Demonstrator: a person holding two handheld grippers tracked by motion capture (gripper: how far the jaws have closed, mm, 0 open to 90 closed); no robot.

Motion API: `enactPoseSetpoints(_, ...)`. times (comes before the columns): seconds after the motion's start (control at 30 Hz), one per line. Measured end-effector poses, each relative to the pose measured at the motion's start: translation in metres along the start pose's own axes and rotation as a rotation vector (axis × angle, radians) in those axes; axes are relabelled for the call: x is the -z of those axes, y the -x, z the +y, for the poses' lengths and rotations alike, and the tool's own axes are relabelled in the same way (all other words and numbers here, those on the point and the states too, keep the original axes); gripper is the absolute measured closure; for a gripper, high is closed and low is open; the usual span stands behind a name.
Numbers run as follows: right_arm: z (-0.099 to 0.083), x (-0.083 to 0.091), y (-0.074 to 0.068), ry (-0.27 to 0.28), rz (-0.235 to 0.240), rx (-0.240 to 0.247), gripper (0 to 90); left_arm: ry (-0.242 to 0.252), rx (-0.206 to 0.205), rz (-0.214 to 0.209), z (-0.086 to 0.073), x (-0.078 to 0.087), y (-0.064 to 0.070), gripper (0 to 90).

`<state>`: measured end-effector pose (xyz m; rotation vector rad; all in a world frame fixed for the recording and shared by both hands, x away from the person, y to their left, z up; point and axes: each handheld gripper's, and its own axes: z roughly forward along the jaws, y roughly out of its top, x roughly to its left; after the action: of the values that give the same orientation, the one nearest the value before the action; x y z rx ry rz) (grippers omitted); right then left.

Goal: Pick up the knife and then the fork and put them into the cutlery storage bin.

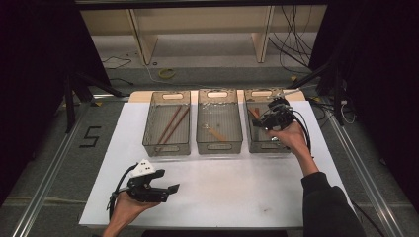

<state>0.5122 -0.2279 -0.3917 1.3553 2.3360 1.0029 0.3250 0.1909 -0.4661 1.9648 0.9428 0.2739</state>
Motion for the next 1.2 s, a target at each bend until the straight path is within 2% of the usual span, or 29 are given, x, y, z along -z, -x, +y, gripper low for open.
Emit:
enactPoseSetpoints(0.2,-0.017,0.014,-0.023,0.052,0.051,0.039,34.7,0.003,0.001,0.001,0.000,0.001,-0.002,20.9)
enactPoseSetpoints(0.37,-0.031,0.025,-0.043,0.072,0.082,0.078,30.9,0.005,0.002,0.002,0.000,0.001,-0.002,20.9)
enactPoseSetpoints(0.4,-0.035,0.027,-0.047,0.076,0.101,0.080,30.8,0.008,0.005,0.002,-0.001,0.001,-0.002,20.9)
enactPoseSetpoints(0.57,-0.050,0.032,-0.060,0.095,0.128,0.095,29.3,0.016,0.012,0.003,-0.001,0.001,-0.002,20.9)
enactPoseSetpoints(0.83,-0.069,0.034,-0.072,0.136,0.170,0.091,27.9,0.019,0.012,-0.004,-0.001,0.001,-0.003,20.9)
enactPoseSetpoints(1.1,-0.088,0.039,-0.083,0.184,0.203,0.109,26.2,0.025,0.016,-0.014,-0.002,0.001,-0.003,20.9)
enactPoseSetpoints(1.2,-0.099,0.039,-0.087,0.184,0.213,0.108,25.2,0.031,0.019,-0.017,-0.002,0.001,-0.003,20.9)
